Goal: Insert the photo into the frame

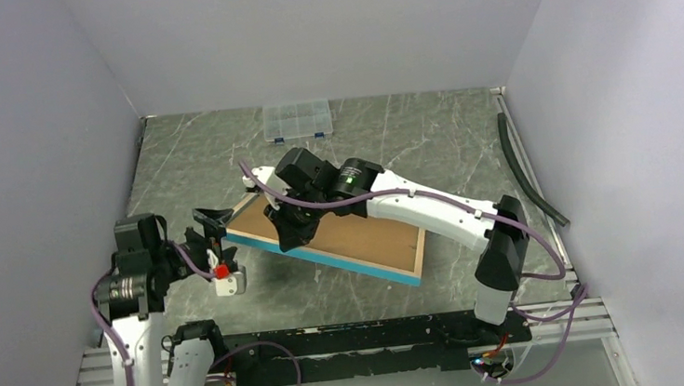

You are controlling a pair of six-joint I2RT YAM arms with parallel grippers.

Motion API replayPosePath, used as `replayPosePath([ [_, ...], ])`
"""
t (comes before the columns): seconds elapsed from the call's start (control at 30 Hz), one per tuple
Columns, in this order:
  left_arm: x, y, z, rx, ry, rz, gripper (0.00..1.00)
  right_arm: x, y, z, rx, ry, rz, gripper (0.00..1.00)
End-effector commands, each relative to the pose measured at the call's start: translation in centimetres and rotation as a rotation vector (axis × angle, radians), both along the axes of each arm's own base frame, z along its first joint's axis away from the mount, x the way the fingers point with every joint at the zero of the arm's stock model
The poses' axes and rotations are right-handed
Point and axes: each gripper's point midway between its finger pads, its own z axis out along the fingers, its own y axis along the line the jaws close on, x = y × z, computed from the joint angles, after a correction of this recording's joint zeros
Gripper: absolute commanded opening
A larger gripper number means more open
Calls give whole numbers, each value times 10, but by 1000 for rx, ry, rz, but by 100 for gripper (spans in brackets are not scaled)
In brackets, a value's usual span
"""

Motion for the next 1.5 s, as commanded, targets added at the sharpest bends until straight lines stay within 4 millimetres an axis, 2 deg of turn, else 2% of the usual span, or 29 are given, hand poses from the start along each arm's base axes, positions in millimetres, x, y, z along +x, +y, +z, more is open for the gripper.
replayPosePath([
  [0.0, 6, -12, 16, 98, -141, -197, 83, 14, 19, 58, 169, -58, 9, 0],
  [0.07, 6, -11, 10, 116, -128, -208, 80, 18, 21, 62, 178, -56, 8, 0],
  [0.17, -4, -8, -7, 160, -39, -246, 77, 23, 24, 66, 189, -55, 4, 0],
  [0.23, -9, -9, -11, 155, -9, -253, 77, 26, 25, 69, 197, -51, 2, 0],
  [0.33, -4, -11, -9, 131, -26, -244, 78, 26, 27, 74, 210, -40, 9, 0],
  [0.4, 7, -12, -3, 105, -64, -229, 78, 26, 29, 77, 214, -35, 15, 0],
  [0.6, 21, -24, 10, 43, -102, -254, 69, 26, 33, 88, 225, -29, 22, 0],
  [0.67, 27, -25, 3, 73, -50, -244, 65, 27, 35, 90, 230, -27, 23, 0],
  [0.77, 26, -29, -8, 116, 37, -252, 57, 26, 36, 91, 224, -16, 27, 0],
  [0.9, 31, -40, -12, 142, 48, -257, 42, 29, 35, 94, 228, -29, 26, 1],
  [1.0, 39, -44, -8, 136, 87, -227, 29, 38, 24, 96, 232, -81, -2, 21],
  [1.07, 45, -45, -3, 120, 113, -203, 23, 44, 10, 105, 248, -147, -16, 31],
  [1.17, 51, -48, 8, 89, 119, -177, 21, 47, -11, 105, 198, -243, -1, 43],
  [1.2, 52, -48, 10, 80, 120, -172, 20, 47, -19, 101, 169, -267, 4, 50],
  [1.23, 54, -49, 12, 71, 125, -165, 20, 48, -27, 98, 144, -293, 5, 62],
  [1.27, 55, -50, 14, 65, 125, -160, 20, 48, -35, 95, 118, -315, 7, 88],
  [1.3, 56, -50, 16, 59, 129, -155, 19, 48, -42, 91, 93, -333, 7, 98],
  [1.47, 57, -52, 19, 29, 148, -137, 19, 42, -66, 77, 30, -382, 29, 100],
])
